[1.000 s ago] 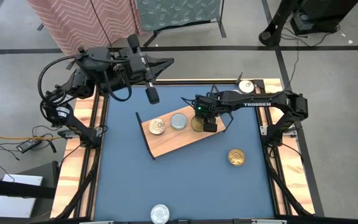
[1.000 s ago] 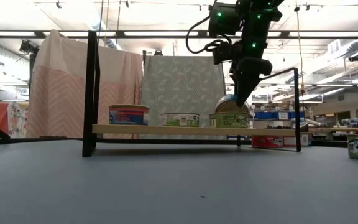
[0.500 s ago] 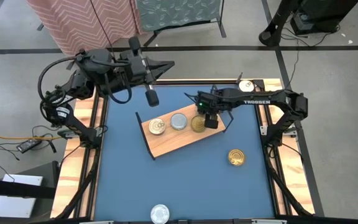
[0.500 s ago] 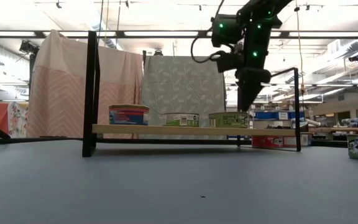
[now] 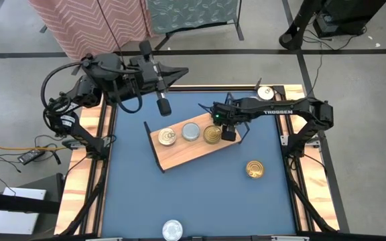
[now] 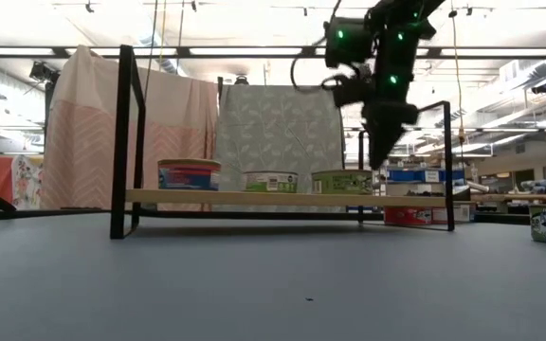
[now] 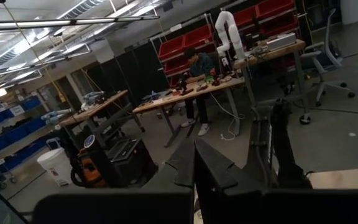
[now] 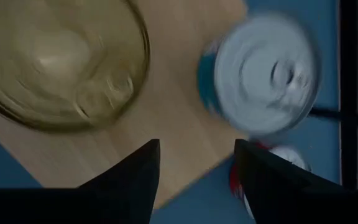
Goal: Stack canned seafood by type on shelf
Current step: Put the red tuna can on the shelf
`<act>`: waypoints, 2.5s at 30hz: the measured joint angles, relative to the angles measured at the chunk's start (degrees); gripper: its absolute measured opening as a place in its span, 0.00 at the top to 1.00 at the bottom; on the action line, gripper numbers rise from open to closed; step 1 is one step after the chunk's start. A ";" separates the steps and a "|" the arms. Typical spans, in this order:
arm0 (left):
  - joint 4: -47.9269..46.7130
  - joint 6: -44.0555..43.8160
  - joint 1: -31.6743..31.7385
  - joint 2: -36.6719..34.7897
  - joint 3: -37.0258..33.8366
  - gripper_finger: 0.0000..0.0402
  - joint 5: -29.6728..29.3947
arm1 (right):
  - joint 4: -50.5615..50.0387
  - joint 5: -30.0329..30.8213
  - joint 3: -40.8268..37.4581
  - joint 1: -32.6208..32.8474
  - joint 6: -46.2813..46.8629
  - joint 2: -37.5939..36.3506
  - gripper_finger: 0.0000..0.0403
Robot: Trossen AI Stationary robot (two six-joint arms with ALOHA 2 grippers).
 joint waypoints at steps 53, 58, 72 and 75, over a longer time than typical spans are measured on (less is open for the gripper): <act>2.71 -0.63 -7.17 -1.20 0.00 0.99 0.00 | 9.40 -14.36 -18.74 -43.73 22.15 -26.52 1.00; 3.33 -0.63 -7.17 -1.20 0.00 0.99 -0.02 | 10.60 -17.72 -20.78 -46.25 23.42 -26.08 1.00; 3.46 0.31 -7.78 -1.20 0.00 0.99 0.00 | 15.86 -26.15 -20.98 -45.23 26.38 -27.63 1.00; 3.36 0.42 -7.76 -1.20 0.00 0.99 0.00 | 15.19 -24.36 -20.98 -44.17 22.13 -28.09 1.00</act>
